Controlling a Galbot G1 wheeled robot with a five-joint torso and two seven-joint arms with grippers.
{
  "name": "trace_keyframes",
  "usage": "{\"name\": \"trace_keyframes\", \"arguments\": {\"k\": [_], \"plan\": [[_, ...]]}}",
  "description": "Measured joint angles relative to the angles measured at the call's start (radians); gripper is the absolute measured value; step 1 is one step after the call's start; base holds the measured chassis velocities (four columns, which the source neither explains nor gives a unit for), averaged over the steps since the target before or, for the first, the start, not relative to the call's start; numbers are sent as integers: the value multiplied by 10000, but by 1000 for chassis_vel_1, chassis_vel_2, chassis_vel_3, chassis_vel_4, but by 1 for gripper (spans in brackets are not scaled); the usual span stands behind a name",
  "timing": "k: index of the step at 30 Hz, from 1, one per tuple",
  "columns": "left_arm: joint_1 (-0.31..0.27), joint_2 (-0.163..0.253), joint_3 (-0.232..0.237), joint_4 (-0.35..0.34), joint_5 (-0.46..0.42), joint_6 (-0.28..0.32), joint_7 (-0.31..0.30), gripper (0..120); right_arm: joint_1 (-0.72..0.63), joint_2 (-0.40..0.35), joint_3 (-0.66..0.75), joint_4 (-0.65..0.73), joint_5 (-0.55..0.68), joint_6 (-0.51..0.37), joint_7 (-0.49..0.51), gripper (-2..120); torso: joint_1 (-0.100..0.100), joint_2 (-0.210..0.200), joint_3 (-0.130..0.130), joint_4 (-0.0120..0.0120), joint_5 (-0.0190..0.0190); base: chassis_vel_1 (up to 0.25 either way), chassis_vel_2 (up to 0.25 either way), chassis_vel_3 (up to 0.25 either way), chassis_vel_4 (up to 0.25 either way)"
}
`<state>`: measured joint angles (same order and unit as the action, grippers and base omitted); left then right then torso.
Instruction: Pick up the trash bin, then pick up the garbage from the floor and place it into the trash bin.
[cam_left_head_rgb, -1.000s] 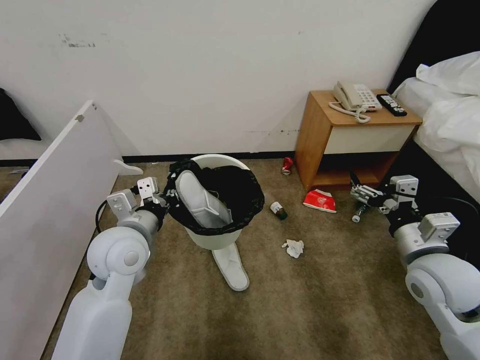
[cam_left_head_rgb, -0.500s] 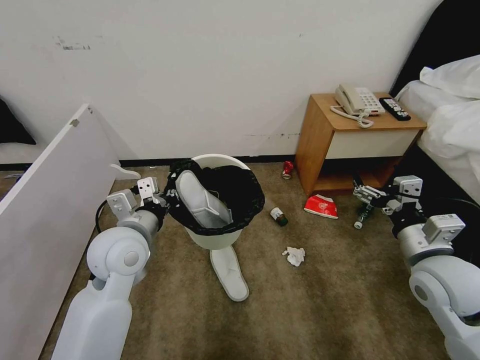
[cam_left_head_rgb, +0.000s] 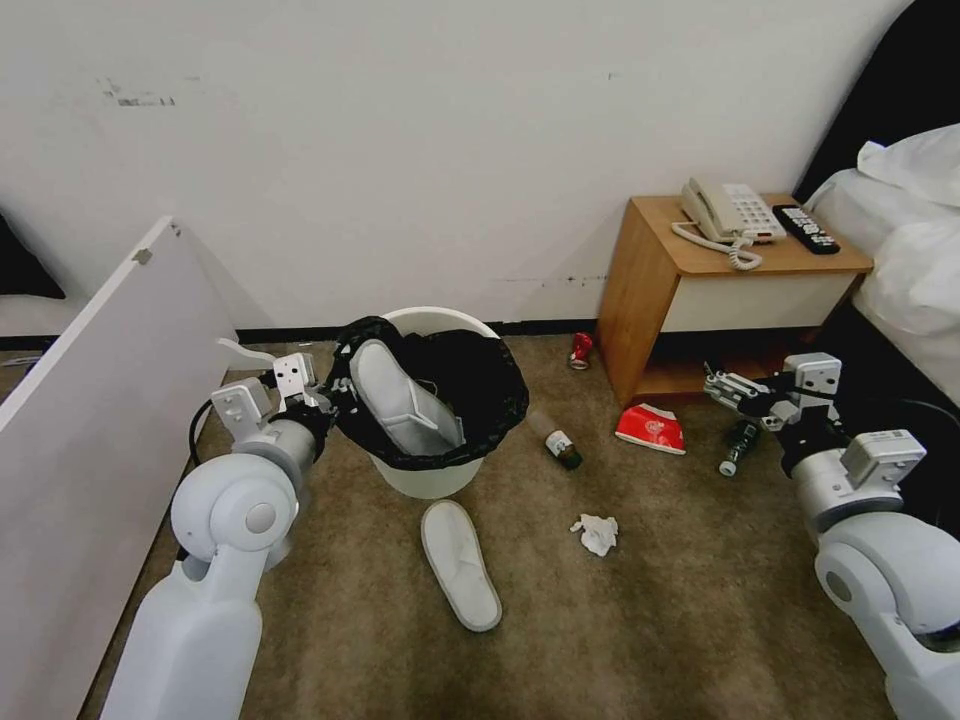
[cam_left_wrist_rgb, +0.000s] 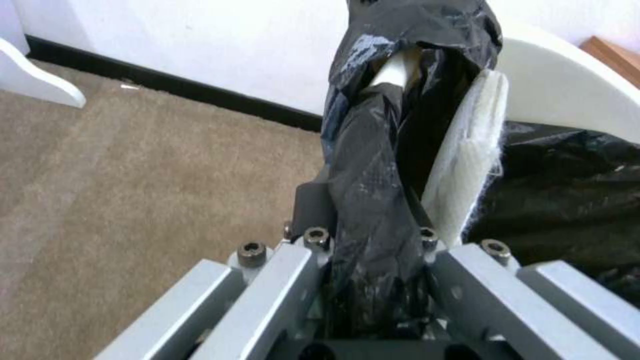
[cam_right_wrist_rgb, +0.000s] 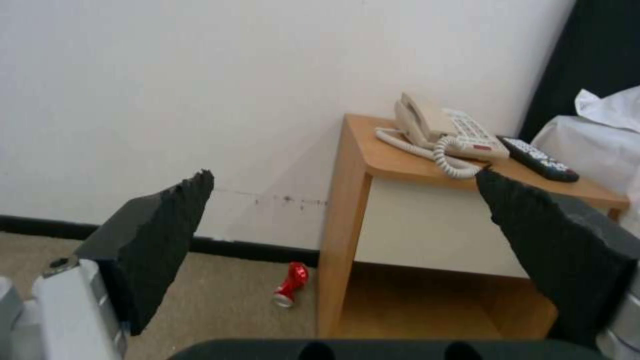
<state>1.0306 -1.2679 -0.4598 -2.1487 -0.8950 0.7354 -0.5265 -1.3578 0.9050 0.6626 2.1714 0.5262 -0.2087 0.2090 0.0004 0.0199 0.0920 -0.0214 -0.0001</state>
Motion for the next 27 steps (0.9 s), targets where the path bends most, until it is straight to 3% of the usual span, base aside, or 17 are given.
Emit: {"name": "trace_keyframes", "arguments": {"k": [27], "plan": [[-50,-28,9,36,-26,0,-16,4,128,5,-51,-190,-307,321,-283,100,0,0,-2,-1,1,-32,36,34,-31]]}}
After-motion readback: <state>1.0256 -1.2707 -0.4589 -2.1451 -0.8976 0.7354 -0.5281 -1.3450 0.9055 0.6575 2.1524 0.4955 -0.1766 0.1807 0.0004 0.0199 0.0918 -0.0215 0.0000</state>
